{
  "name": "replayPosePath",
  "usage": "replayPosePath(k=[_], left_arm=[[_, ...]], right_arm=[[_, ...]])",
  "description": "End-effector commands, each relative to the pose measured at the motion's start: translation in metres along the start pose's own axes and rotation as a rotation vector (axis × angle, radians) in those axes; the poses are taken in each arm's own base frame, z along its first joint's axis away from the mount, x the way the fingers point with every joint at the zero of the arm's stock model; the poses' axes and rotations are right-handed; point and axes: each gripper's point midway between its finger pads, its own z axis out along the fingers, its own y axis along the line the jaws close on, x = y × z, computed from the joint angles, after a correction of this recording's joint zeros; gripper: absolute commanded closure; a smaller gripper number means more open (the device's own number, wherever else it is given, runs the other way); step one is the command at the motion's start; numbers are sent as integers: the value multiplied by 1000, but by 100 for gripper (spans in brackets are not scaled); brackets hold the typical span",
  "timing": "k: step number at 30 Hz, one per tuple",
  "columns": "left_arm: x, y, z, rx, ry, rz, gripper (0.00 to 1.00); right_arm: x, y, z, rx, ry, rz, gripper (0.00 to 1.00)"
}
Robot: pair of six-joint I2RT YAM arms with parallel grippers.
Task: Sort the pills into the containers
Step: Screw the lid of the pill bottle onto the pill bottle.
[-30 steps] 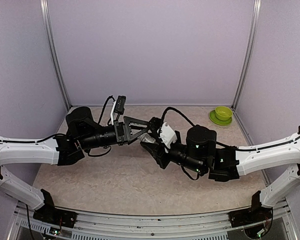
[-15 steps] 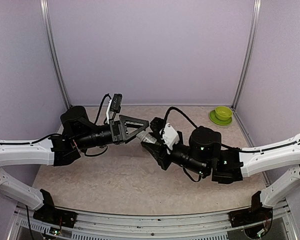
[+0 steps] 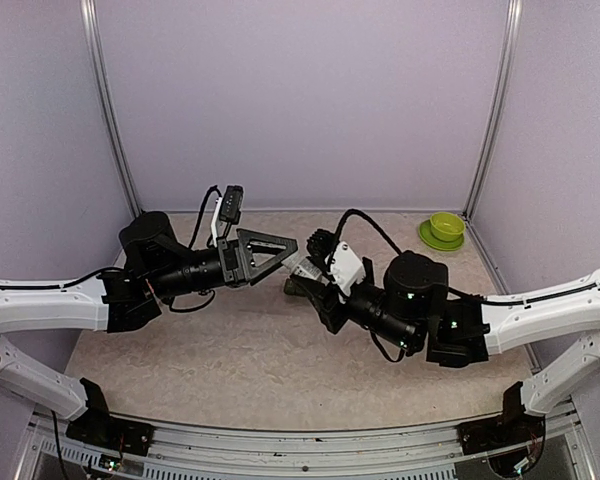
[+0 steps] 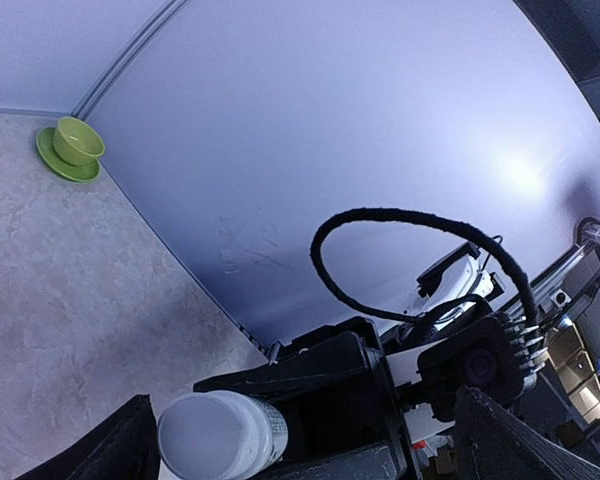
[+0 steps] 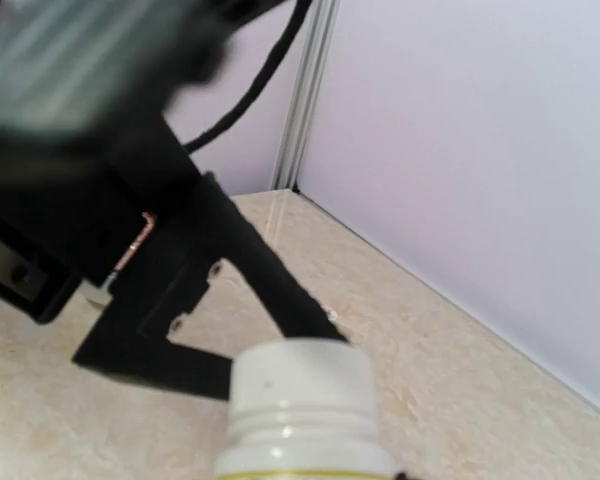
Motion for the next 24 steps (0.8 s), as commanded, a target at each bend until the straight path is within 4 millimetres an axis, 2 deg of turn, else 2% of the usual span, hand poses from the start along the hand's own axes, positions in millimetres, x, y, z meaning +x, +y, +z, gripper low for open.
replayPosePath(k=[1, 6, 17, 19, 24], left_arm=[[-5, -17, -3, 69, -14, 24, 1], [-7, -21, -5, 82, -21, 34, 1], [-14, -25, -8, 77, -38, 60, 1], [-14, -23, -8, 67, -35, 57, 1], [-11, -3, -6, -29, -6, 11, 2]], right_arm=[[14, 8, 10, -19, 29, -16, 75], [21, 16, 16, -46, 54, -20, 75], [47, 52, 21, -178, 124, -60, 75], [47, 50, 21, -165, 125, -58, 75], [30, 28, 14, -81, 82, -84, 74]])
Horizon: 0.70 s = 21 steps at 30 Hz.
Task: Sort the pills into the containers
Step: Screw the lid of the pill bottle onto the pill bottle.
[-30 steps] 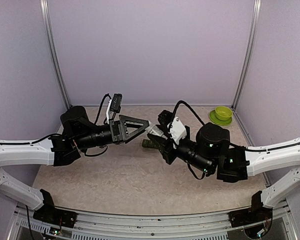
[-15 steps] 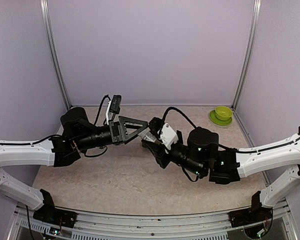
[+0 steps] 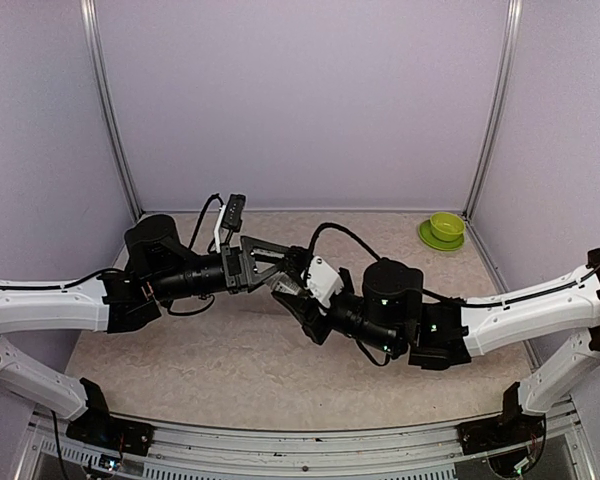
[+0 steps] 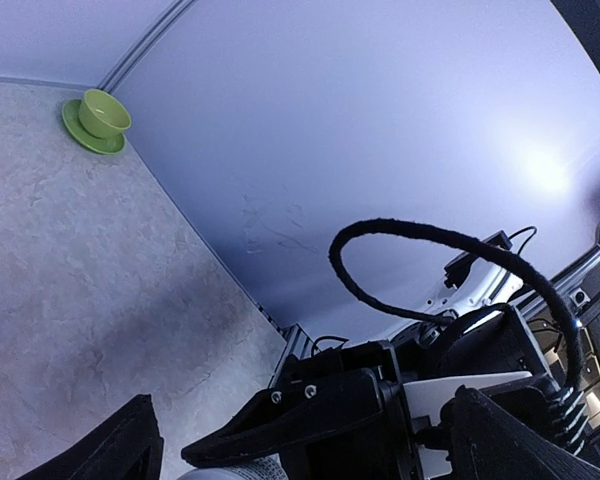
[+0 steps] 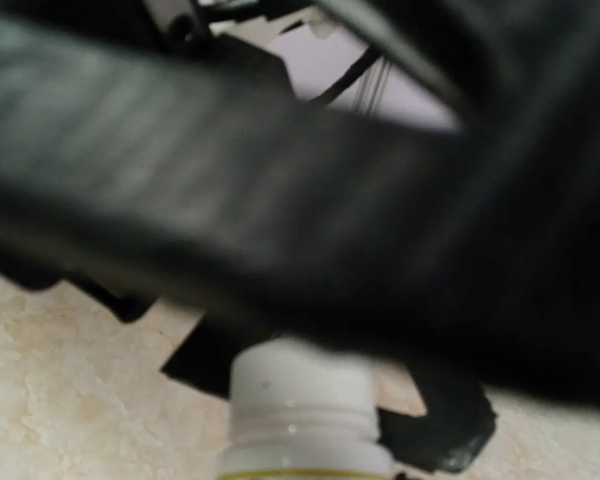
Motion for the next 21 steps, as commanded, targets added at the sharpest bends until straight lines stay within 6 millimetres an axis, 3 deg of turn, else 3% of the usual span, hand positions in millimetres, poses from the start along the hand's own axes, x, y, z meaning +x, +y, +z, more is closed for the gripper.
replayPosePath(k=[1, 6, 16, 21], left_arm=[[-20, -19, -5, 20, -41, 25, 3], [-19, -11, -6, -15, -41, 7, 8], [-14, -8, -2, -10, -11, -1, 36], [-9, -4, 2, -13, 9, -12, 35]], right_arm=[[6, -8, -8, 42, 38, -58, 74], [1, -20, -15, 95, 20, -93, 74], [-9, -35, -30, 152, -12, -93, 74], [-8, -35, -30, 149, -15, -92, 74]])
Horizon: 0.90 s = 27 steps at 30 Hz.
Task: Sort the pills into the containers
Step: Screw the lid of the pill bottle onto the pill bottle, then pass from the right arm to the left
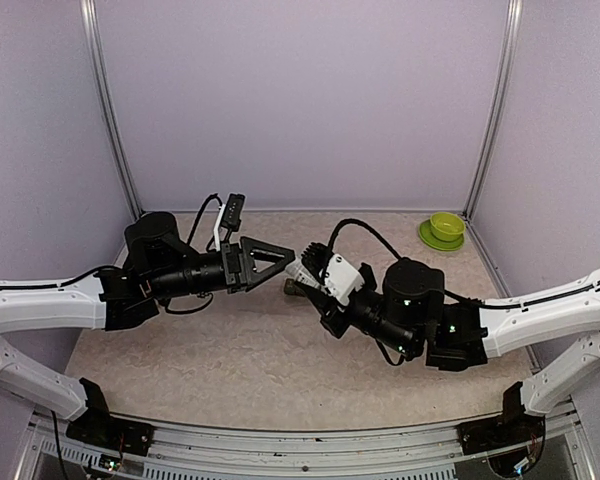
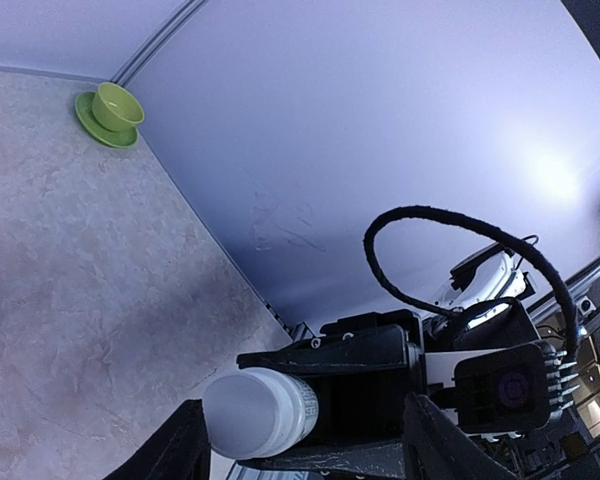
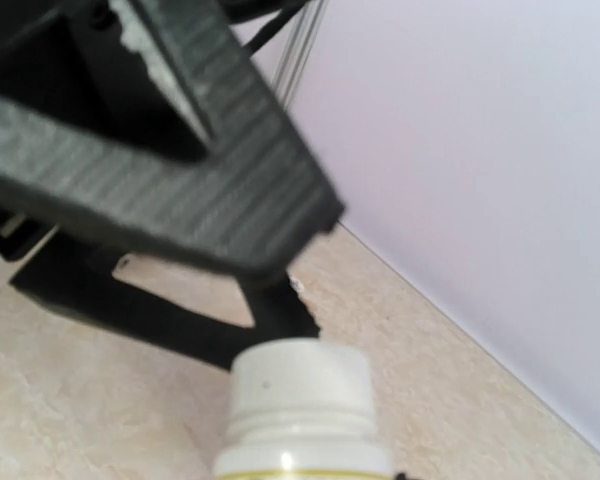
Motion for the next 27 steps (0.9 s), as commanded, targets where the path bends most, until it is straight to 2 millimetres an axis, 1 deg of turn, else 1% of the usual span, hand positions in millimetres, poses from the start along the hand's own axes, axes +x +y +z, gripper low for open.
replayPosePath(k=[1, 5, 8, 12, 15, 18, 22, 25, 27], left_arm=[[-7, -9, 4, 29, 6, 9, 35], [-4, -1, 6, 4, 14, 2, 35], [-3, 3, 7, -11, 14, 2, 37], [-5, 8, 6, -24, 5, 2, 37], [-6, 4, 6, -3, -1, 7, 39], [-5, 3, 6, 12, 1, 8, 46], [-4, -1, 7, 36, 11, 12, 55], [-2, -3, 7, 51, 20, 13, 56], [-1, -4, 7, 56, 26, 12, 55]], right_arm=[[-9, -6, -6, 18, -33, 11, 74], [-15, -6, -9, 3, -60, 20, 74], [-19, -4, -12, -14, -76, 27, 74], [-20, -3, -13, -26, -86, 34, 74], [-16, -1, -11, -28, -76, 28, 74], [-12, 3, -9, -35, -65, 25, 74], [-11, 5, -7, -43, -61, 30, 74], [-11, 5, -6, -36, -59, 32, 74], [-12, 4, -5, -33, -60, 33, 74]])
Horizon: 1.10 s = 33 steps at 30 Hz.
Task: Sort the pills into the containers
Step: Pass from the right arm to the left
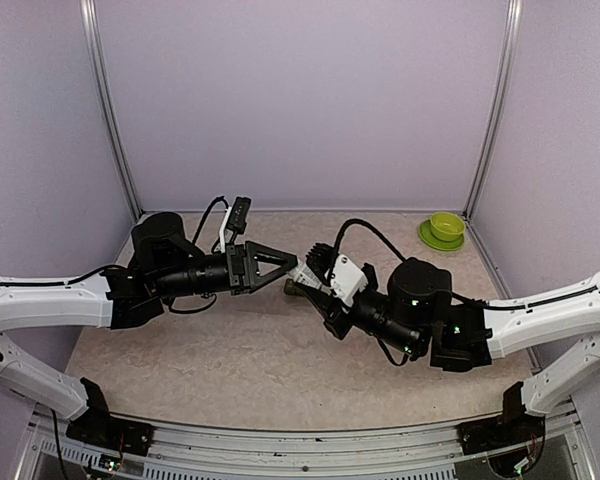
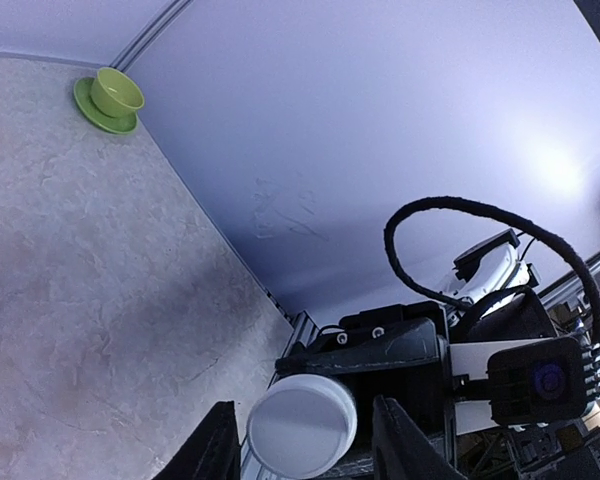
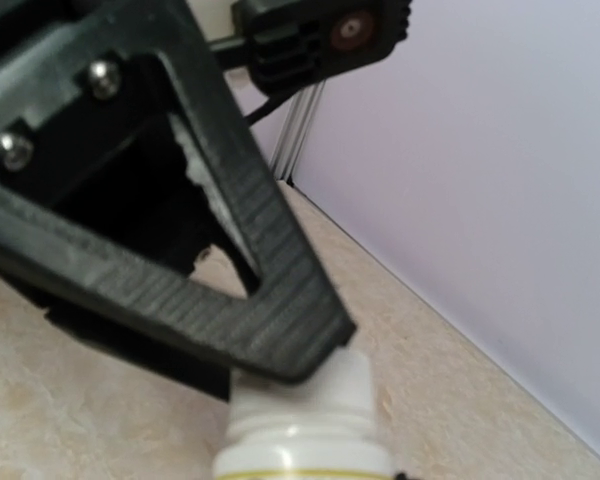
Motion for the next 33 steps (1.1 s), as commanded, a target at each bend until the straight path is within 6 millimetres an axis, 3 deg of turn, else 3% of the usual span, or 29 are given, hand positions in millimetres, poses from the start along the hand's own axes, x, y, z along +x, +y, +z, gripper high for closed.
replayPosePath(k=[1, 11, 25, 31, 33], left_arm=[[-6, -11, 1, 52, -7, 21, 55], [-5, -15, -1, 69, -8, 39, 82], [10, -45, -4, 194, 20, 167, 86], [6, -46, -5, 190, 8, 168, 89], [4, -43, -5, 177, 0, 156, 89]], right_arm=[[-4, 2, 2, -1, -19, 16, 74], [-8, 4, 2, -13, -30, 40, 74], [-31, 17, -4, -148, -109, 289, 74], [-26, 17, -2, -133, -89, 274, 71], [-22, 17, 0, -125, -77, 263, 66]])
